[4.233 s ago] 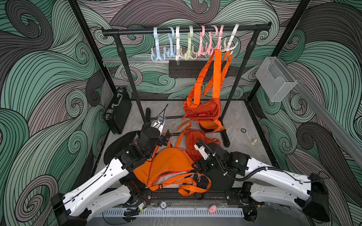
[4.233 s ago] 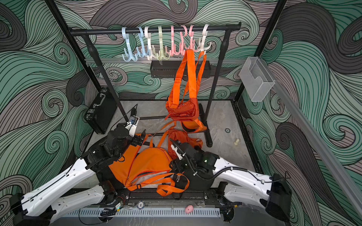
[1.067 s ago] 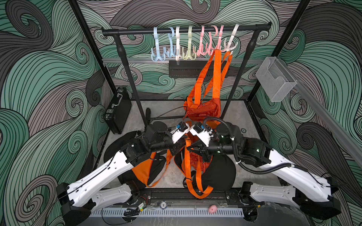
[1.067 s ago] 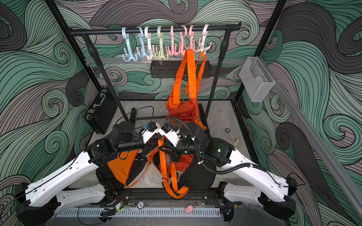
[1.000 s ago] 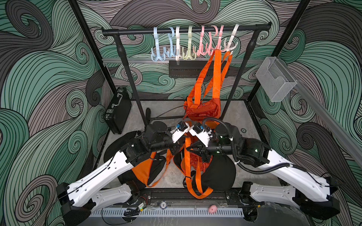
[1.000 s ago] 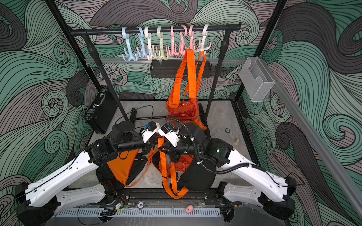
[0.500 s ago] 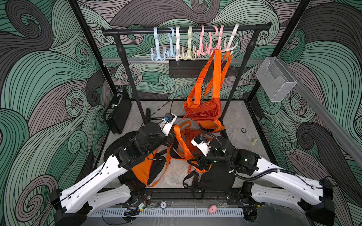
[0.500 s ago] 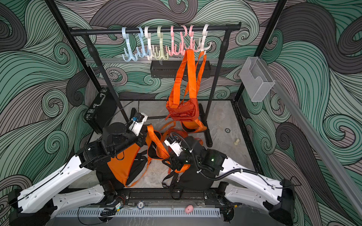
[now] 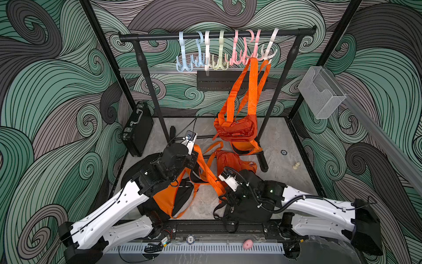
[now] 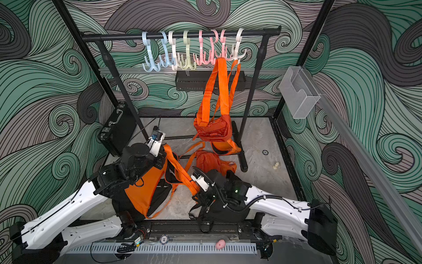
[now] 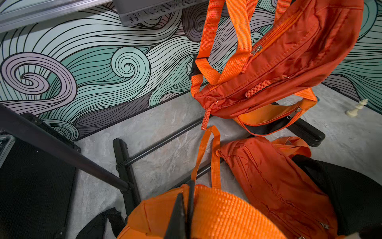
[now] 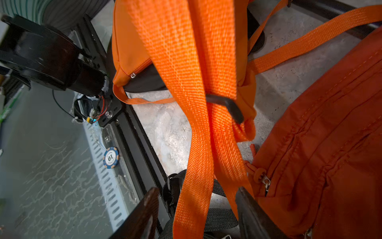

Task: Hang the bag on a hook
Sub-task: Pick up the bag from the bag.

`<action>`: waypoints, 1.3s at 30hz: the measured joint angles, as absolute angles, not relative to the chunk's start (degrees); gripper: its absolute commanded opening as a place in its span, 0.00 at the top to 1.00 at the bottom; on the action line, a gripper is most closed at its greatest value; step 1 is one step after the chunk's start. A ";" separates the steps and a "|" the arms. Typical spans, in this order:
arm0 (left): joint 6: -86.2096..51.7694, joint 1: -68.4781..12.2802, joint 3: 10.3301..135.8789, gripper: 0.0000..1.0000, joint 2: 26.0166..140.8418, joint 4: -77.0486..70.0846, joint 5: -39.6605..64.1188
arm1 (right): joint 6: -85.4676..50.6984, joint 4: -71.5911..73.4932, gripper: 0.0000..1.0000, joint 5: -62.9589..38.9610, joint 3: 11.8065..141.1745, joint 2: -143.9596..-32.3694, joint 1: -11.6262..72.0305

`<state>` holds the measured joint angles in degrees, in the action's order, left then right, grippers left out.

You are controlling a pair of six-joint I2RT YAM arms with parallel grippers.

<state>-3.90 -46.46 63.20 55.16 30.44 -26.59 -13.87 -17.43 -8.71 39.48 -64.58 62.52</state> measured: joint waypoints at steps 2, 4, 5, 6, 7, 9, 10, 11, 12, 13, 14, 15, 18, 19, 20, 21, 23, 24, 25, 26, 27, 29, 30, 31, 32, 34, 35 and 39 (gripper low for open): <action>-4.32 -45.36 63.22 1.00 55.46 30.96 -26.85 | -12.82 -18.35 0.42 -7.27 40.16 -66.06 63.55; -4.71 -44.47 63.26 1.00 55.92 31.59 -26.85 | -12.08 -18.74 0.45 -6.26 40.93 -67.26 64.23; -4.93 -43.99 63.26 1.00 56.07 31.86 -26.85 | -11.77 -18.90 0.46 -5.89 41.30 -67.79 64.49; -5.08 -43.68 63.24 1.00 56.16 32.10 -26.85 | -11.44 -18.96 0.47 -5.65 41.56 -68.27 64.73; -5.34 -43.29 63.26 1.00 56.16 32.32 -26.81 | -11.20 -18.96 0.47 -5.43 41.71 -68.75 64.95; -5.82 -42.72 63.26 1.00 56.16 32.40 -26.81 | -10.92 -18.87 0.48 -5.32 41.78 -70.06 65.32; -6.04 -42.41 63.24 1.00 56.21 32.45 -26.76 | -10.90 -18.81 0.48 -5.39 41.78 -70.98 65.47; -6.24 -42.22 63.26 1.00 56.38 32.49 -26.79 | -10.87 -18.72 0.49 -5.58 41.78 -72.12 65.71; -6.39 -41.98 63.26 1.00 56.53 32.49 -26.76 | -10.81 -18.61 0.49 -5.91 41.76 -72.99 65.91; -6.66 -41.63 63.24 1.00 56.82 32.60 -26.74 | -10.74 -18.57 0.48 -6.28 41.78 -74.00 66.13; -6.81 -41.25 63.26 1.00 57.10 32.67 -26.70 | -10.70 -18.48 0.48 -6.59 41.78 -75.05 66.46; -7.01 -40.88 63.24 1.00 57.32 32.69 -26.65 | -10.66 -18.41 0.49 -6.90 41.78 -75.81 66.74; -7.42 -39.88 63.24 1.00 57.65 32.99 -26.33 | -10.68 -18.06 0.52 -7.62 41.78 -78.11 67.77; -7.60 -39.62 63.24 1.00 57.65 33.04 -26.30 | -10.68 -17.82 0.53 -7.79 41.78 -78.76 68.07; -7.79 -39.38 63.24 1.00 57.65 33.01 -26.28 | -10.70 -17.56 0.52 -7.97 41.78 -79.33 68.29; -7.99 -39.13 63.24 1.00 57.65 33.01 -26.22 | -10.70 -17.30 0.52 -8.14 41.78 -79.77 68.42; -8.27 -38.79 63.24 1.00 57.65 33.01 -26.00 | -10.72 -16.82 0.51 -8.73 41.95 -80.73 68.47; -8.38 -38.63 63.24 1.00 57.65 33.01 -25.87 | -10.72 -16.62 0.51 -9.04 42.19 -81.28 68.51; -8.51 -38.52 63.24 1.00 57.65 33.01 -25.74 | -10.74 -16.16 0.50 -9.23 42.48 -81.91 68.62; -8.64 -38.33 63.22 1.00 57.67 33.01 -25.56 | -10.72 -15.55 0.49 -9.28 42.74 -82.61 68.84; -8.73 -38.26 63.20 1.00 57.67 33.01 -25.41 | -10.74 -15.07 0.48 -9.23 43.07 -83.42 69.14; -8.93 -38.11 63.20 1.00 57.67 33.01 -25.10 | -10.72 -13.87 0.48 -8.88 43.81 -85.25 70.30; -9.04 -38.00 63.18 1.00 57.67 33.01 -24.99 | -10.70 -13.47 0.48 -8.69 44.18 -86.00 70.85; -9.13 -37.91 63.16 1.00 57.67 32.99 -24.95 | -10.63 -13.15 0.48 -8.23 44.73 -86.78 71.35; -9.23 -37.85 63.09 1.00 57.67 32.99 -24.86 | -10.46 -13.04 0.49 -7.66 45.52 -87.70 71.85; -9.32 -37.58 63.00 1.00 57.67 32.99 -24.80 | -9.91 -12.95 0.51 -6.22 47.44 -89.76 72.31; -9.34 -37.50 62.96 1.00 57.67 33.01 -24.77 | -9.61 -12.86 0.53 -5.23 48.38 -90.85 72.34; -9.50 -36.97 62.65 1.00 57.67 33.01 -24.64 | -8.82 -13.02 0.67 -2.07 50.48 -94.30 72.31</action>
<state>-9.50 -36.97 62.65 57.67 33.01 -24.64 -8.82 -13.02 -2.07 50.48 -94.30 72.31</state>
